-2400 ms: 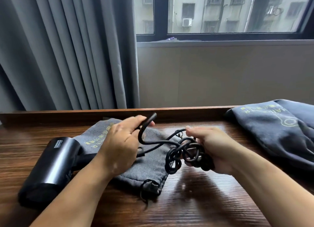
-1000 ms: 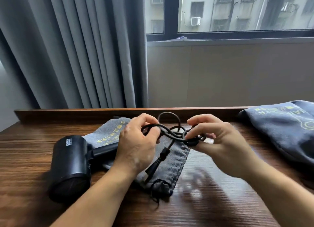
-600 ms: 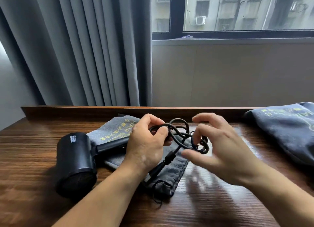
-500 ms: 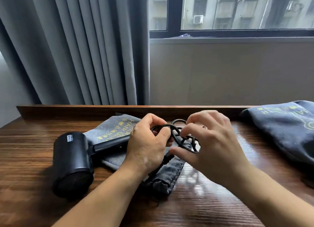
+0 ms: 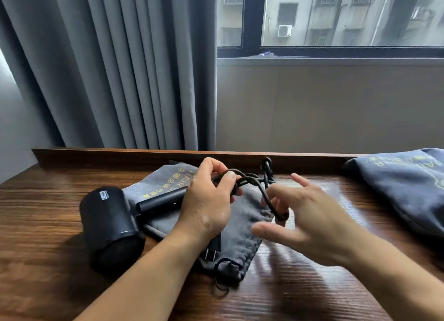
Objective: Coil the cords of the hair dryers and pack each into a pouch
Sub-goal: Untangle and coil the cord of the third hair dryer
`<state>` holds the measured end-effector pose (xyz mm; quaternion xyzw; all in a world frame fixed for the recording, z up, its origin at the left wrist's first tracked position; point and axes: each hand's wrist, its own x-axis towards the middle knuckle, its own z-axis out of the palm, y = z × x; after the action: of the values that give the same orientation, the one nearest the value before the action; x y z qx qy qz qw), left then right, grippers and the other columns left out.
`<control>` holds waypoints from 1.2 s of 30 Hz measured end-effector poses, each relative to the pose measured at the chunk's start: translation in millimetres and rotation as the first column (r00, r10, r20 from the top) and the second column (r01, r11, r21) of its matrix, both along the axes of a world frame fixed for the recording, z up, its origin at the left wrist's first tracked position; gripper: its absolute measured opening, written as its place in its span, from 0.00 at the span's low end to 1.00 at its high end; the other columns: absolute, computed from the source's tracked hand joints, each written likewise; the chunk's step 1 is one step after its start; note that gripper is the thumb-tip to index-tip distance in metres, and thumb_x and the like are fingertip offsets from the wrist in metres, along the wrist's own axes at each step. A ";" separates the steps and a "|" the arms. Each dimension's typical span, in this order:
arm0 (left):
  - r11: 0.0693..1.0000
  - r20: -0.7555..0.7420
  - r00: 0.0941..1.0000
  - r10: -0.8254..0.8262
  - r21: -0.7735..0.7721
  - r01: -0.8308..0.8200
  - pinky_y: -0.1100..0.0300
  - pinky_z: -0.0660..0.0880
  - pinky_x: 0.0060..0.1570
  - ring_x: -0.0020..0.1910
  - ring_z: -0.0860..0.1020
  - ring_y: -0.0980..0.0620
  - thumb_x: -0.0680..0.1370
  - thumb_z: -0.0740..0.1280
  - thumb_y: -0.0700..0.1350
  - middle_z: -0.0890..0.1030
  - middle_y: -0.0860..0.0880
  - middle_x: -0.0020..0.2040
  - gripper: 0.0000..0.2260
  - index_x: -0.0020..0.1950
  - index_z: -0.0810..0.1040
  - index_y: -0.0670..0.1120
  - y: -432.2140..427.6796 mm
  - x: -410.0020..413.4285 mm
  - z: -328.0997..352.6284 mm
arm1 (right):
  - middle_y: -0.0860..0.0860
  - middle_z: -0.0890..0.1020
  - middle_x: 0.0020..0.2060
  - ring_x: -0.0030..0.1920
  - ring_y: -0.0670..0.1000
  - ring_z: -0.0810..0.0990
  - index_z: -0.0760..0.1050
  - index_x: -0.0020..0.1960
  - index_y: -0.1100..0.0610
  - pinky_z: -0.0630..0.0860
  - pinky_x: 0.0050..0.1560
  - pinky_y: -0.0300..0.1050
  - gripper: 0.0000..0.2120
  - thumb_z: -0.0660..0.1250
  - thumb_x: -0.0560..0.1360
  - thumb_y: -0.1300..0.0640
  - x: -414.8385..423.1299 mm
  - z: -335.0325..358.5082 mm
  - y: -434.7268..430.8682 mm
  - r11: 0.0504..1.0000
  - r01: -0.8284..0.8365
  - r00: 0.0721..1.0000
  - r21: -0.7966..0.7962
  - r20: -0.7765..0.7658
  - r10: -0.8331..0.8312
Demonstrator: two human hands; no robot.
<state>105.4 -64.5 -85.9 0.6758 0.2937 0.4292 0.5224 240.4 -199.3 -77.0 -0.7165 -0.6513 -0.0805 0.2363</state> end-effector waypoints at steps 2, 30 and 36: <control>0.993 -0.038 0.999 -0.005 0.119 0.009 0.53 0.83 0.38 0.39 0.85 0.47 0.81 0.67 0.44 0.84 0.46 0.40 0.08 0.43 0.73 0.53 -3.8 -0.3 -1.2 | 0.38 0.75 0.28 0.39 0.45 0.80 0.75 0.49 0.47 0.63 0.75 0.49 0.31 0.51 0.72 0.22 -9.3 -6.1 6.8 0.998 0.054 0.996 0.042 0.072 -0.057; 0.943 -0.350 0.934 -0.067 0.283 0.173 0.61 0.74 0.46 0.42 0.79 0.58 0.78 0.64 0.53 0.84 0.57 0.46 0.09 0.41 0.72 0.51 -1.4 -10.1 8.4 | 0.42 0.76 0.24 0.26 0.44 0.72 0.84 0.38 0.48 0.66 0.30 0.36 0.07 0.74 0.75 0.52 7.5 7.3 -2.6 0.940 0.179 0.935 0.291 -0.349 -0.069; 0.932 -0.412 0.911 -0.026 0.320 0.172 0.75 0.62 0.49 0.56 0.72 0.68 0.78 0.67 0.44 0.78 0.59 0.57 0.11 0.37 0.73 0.46 -2.5 -12.4 14.4 | 0.45 0.71 0.20 0.24 0.44 0.69 0.82 0.35 0.50 0.63 0.29 0.36 0.10 0.73 0.75 0.52 0.4 5.9 1.2 0.872 0.314 0.895 0.376 -0.423 -0.140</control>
<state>93.0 -67.0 -71.6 0.8454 0.2782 0.2993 0.3441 240.8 -198.1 -71.2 -0.7201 -0.4673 -0.1102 0.5010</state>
